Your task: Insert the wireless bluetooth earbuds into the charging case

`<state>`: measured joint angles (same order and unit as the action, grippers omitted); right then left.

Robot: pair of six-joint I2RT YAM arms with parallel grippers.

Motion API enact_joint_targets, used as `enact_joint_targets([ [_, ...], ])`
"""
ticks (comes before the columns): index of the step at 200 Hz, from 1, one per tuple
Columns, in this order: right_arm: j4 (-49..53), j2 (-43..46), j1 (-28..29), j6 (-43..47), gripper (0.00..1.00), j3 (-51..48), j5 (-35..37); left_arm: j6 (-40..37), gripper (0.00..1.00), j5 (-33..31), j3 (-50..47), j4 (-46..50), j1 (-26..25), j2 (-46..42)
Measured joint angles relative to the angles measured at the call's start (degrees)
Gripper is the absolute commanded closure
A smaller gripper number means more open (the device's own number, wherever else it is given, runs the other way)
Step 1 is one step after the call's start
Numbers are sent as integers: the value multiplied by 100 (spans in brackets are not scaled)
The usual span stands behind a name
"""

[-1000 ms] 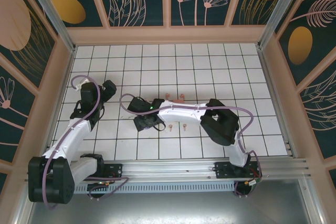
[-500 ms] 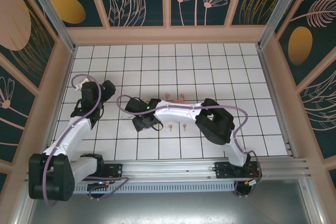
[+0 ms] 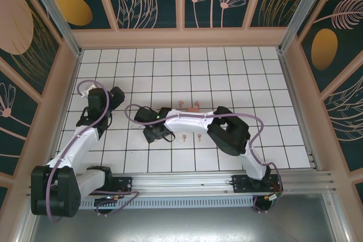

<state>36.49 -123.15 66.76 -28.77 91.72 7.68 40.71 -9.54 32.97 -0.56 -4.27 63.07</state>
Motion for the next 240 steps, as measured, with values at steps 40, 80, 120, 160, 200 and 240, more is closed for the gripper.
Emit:
enact_joint_targets([
  [40,17,-79,0,2,33,44,2,0,1,0,4,2,4,0],
  [80,52,-79,4,35,37,83,7,0,1,0,4,9,9,0],
  [120,138,-142,59,42,43,133,72,0,1,2,4,42,20,0],
  [160,149,-146,114,42,49,153,90,0,1,7,4,42,24,0],
  [200,146,-138,116,35,55,153,90,0,1,15,4,42,24,-2],
  [240,142,120,120,-28,56,-2,90,0,1,227,-9,-11,26,-175],
])
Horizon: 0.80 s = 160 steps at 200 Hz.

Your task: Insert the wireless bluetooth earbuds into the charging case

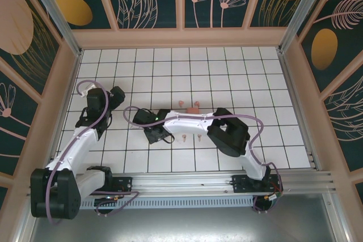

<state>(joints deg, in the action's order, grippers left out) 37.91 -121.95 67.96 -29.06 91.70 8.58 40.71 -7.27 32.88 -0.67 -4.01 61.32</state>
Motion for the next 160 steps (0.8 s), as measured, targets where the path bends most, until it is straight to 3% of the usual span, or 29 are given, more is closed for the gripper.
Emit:
enact_joint_targets([
  [42,-188,988,-210,-157,56,-295,-7,83,1,564,-232,-560,0,-570],
  [76,-671,1735,-905,-437,56,-581,-162,369,1,1316,-649,-1252,-4,-684],
  [123,-1521,1943,-2011,-1187,57,-911,-673,1023,1,2079,-1670,-2621,-337,-680],
  [160,-2061,1943,-2315,-1965,57,-918,-1075,1257,1,2315,-2076,-3821,-682,-551],
])
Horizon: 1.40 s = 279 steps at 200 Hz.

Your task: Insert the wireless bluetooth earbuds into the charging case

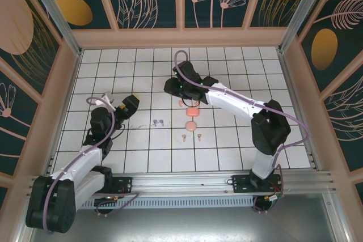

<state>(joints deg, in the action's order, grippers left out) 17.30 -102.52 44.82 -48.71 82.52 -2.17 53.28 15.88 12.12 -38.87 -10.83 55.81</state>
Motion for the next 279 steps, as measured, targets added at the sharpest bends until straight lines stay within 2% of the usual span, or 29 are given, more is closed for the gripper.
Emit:
enact_joint_targets([
  [24,-304,-2,-15,-544,57,0,-232,48,2,46,-157,-752,-184,256],
  [47,-551,-20,-15,-953,57,7,-391,28,6,66,-157,-1250,-404,616],
  [110,-695,-164,48,-1464,57,109,-435,-210,23,-140,354,-1853,-1134,1814],
  [153,-708,-164,105,-1598,57,109,-435,-380,29,-415,800,-2210,-1508,2411],
  [216,-778,-168,105,-1641,57,109,-439,-455,38,-758,859,-2647,-1628,2815],
  [279,-887,-168,116,-1781,57,107,-503,-407,40,-992,863,-3283,-1663,3101],
])
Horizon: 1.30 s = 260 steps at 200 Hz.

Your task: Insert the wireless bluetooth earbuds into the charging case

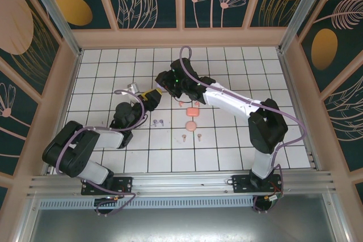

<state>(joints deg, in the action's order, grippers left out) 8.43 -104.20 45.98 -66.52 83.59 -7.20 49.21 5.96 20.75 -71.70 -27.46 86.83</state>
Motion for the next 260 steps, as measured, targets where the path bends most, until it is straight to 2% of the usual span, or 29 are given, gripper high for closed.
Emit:
enact_joint_targets([
  [104,-98,-2,63,-122,57,-9,-66,195,42,-70,160,-564,-81,411],
  [260,-339,-13,48,-184,55,-199,-9,225,88,-48,256,-931,-160,710],
])
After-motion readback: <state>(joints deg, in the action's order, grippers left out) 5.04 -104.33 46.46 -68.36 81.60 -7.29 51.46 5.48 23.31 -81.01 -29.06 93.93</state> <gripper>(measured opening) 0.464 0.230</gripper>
